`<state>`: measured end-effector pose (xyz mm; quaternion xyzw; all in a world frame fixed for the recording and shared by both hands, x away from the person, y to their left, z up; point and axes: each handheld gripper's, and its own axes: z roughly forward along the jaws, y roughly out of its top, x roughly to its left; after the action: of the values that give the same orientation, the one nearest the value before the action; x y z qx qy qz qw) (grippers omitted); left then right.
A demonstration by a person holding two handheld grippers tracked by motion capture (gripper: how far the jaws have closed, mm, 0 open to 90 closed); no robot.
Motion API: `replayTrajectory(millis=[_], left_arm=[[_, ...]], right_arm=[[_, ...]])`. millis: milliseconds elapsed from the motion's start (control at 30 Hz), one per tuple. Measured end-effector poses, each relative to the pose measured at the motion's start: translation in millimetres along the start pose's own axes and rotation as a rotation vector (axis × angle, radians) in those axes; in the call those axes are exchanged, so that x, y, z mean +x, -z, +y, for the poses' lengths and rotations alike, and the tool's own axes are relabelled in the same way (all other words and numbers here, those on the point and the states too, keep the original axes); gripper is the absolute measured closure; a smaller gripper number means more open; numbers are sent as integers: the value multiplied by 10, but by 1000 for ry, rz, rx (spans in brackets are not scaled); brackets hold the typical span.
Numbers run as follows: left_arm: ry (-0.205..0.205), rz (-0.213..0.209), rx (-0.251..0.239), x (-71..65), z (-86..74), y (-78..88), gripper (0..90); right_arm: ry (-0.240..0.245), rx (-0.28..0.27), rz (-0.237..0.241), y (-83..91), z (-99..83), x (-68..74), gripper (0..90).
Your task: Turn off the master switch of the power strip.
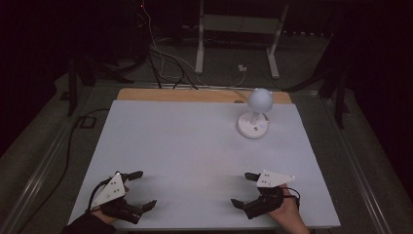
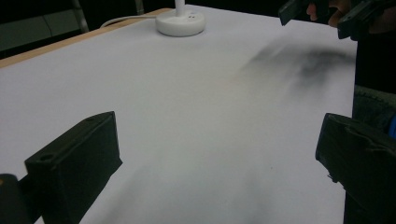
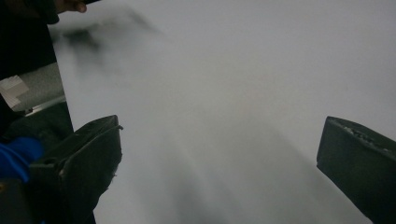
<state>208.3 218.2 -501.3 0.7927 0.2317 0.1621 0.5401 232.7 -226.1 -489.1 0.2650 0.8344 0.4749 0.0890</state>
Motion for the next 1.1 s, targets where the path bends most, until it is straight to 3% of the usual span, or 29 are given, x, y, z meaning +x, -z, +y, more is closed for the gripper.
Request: replayTrajectory(millis=[433,1100], left_arm=[[5,1,-7,4,1,3,4],[9,3,-4,7,0,5,4]], right_arm=[[18,-29,-28,14,186,-28,0],[3,-86,-123,145,443,-293,0]])
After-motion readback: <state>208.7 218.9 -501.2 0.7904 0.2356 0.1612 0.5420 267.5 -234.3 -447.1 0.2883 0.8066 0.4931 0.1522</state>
